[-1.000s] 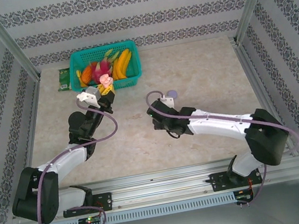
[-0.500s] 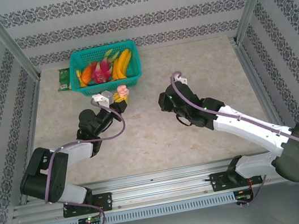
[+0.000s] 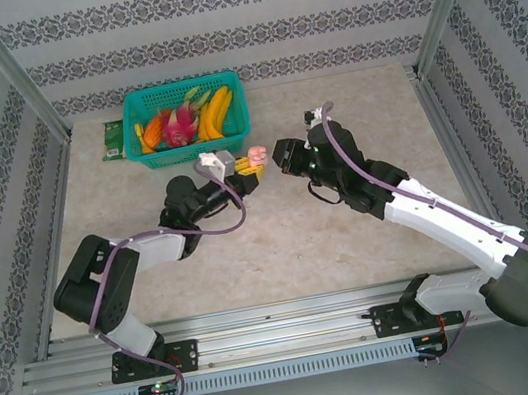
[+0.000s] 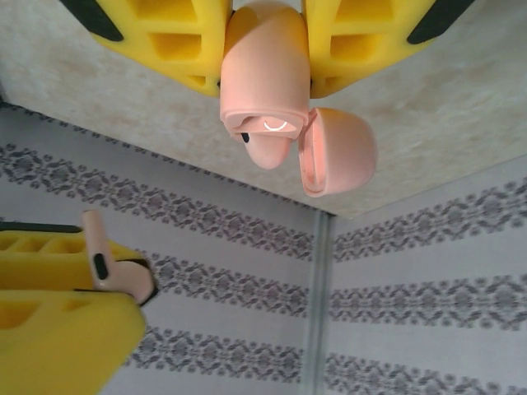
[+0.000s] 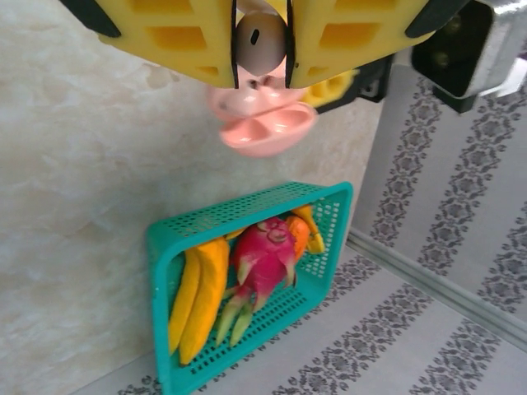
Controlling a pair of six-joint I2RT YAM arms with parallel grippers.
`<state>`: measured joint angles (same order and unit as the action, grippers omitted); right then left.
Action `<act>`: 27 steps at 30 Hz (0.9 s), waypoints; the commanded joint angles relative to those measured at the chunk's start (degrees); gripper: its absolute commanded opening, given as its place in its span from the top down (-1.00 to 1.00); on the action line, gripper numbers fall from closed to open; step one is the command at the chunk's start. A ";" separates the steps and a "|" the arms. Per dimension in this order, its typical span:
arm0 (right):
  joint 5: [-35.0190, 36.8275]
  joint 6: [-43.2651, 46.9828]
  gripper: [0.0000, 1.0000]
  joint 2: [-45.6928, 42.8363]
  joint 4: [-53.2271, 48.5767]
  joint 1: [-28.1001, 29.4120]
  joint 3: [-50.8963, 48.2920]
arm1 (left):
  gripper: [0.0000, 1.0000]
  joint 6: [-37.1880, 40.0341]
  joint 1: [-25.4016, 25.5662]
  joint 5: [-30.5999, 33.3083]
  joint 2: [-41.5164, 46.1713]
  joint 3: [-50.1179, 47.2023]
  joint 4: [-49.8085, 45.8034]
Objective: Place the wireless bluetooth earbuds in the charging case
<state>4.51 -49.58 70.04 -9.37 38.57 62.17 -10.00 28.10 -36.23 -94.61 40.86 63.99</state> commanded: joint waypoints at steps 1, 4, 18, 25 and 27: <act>-3.11 -1.03 0.57 -0.39 3.73 -0.75 1.42 | 1.00 -1.67 1.93 -1.96 -1.77 3.22 4.05; -3.28 -1.50 0.57 -0.90 5.14 -0.94 0.57 | 1.00 -2.44 2.96 -1.65 -2.84 4.86 5.11; -3.12 -6.40 0.55 -3.83 16.82 -2.50 -7.34 | 1.00 -4.50 6.00 0.93 -3.21 7.30 8.05; -2.04 -6.12 0.55 -4.76 19.98 -2.45 -9.50 | 1.00 -4.83 6.44 1.51 -2.67 7.22 8.74; -1.73 -5.90 0.55 -5.06 20.43 -2.50 -10.03 | 1.00 -4.92 6.55 1.66 -2.47 7.13 9.00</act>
<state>1.89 -55.40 66.43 7.57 36.47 53.15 -13.93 33.76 -35.29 -97.65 46.65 68.53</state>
